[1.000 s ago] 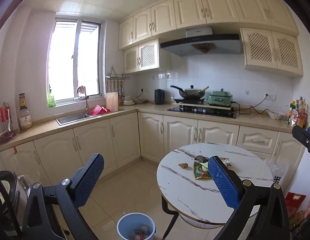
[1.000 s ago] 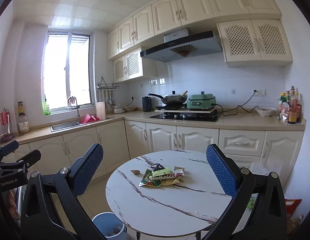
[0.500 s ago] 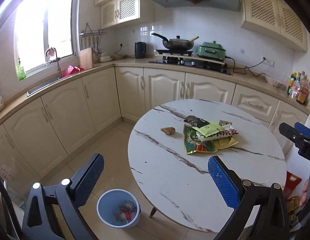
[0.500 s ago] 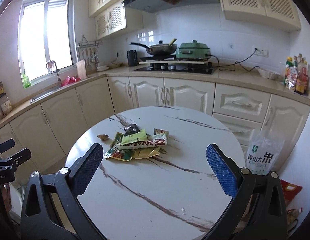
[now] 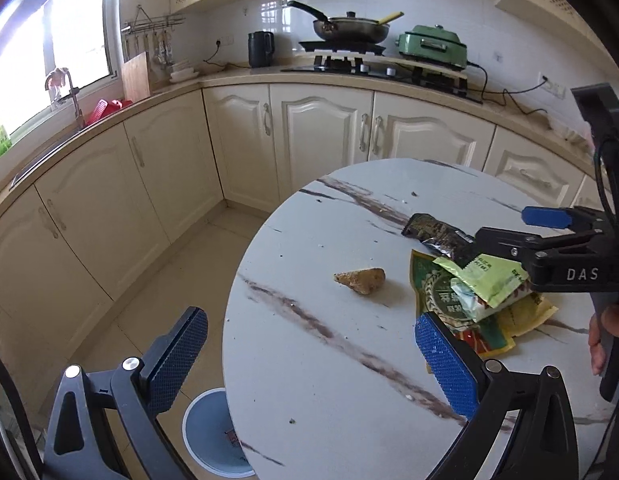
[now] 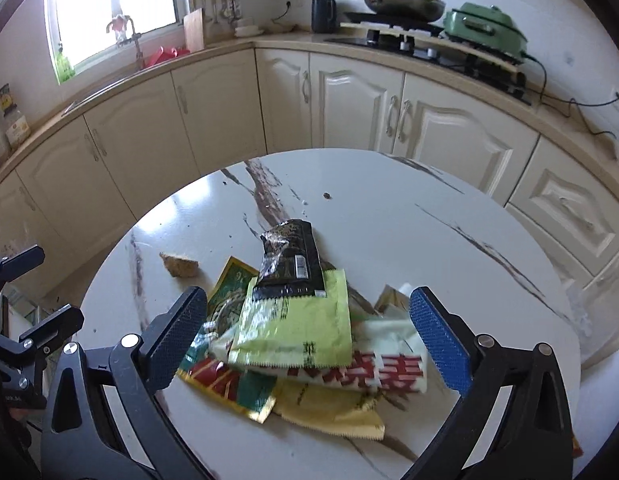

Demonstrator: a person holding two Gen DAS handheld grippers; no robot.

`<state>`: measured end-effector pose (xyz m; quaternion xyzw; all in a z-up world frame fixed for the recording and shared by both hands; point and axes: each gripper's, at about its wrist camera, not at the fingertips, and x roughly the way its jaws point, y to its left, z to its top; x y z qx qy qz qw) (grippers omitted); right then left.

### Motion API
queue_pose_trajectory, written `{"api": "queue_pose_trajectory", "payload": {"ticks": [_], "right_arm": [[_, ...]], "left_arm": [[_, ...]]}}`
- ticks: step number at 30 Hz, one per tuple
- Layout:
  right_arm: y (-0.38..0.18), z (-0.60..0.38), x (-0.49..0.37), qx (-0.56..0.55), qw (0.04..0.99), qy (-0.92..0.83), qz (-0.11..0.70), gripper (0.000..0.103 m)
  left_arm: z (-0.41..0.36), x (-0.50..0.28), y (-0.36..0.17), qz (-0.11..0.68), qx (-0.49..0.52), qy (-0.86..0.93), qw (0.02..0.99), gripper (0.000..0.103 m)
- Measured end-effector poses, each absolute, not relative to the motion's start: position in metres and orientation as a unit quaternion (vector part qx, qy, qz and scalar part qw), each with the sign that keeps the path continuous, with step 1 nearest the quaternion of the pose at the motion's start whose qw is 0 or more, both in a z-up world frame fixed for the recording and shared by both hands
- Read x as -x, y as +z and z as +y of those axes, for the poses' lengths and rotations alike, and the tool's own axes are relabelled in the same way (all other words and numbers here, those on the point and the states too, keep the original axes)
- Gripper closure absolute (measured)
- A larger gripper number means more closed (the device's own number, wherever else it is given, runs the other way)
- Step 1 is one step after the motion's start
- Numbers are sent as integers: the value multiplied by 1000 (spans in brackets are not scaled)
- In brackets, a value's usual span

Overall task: Collect trash
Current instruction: 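Grasp the ginger root with the left tool while the right tool grasps the black snack bag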

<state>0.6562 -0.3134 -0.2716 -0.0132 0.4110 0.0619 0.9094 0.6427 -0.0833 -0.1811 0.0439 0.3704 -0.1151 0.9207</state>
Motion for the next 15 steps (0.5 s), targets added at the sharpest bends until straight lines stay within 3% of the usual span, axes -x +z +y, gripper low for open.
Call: {"api": "queue_pose_trajectory", "payload": {"ticks": [6,8,12,14,15], "right_arm": [[-309,-310,-714,6,880,86,467,32],[-315,-311,-723,6,875,95,475,51],[-323,-313,-728,14,868,107,484,66],[-322,-315,-727,15,871,107,479,81],[-322,-317,-725,9,873,112,475,82]], "left_arm": [[-88,-694,-203,397,-45,-130,908,1],[-89,-702,-207,396,-43,-141,906,1],[-99,-728,-220,410,-40,-153,898,1],[-105,-736,-224,411,-41,-165,896,1],[-107,-738,-226,414,-44,-166,894,4]]}}
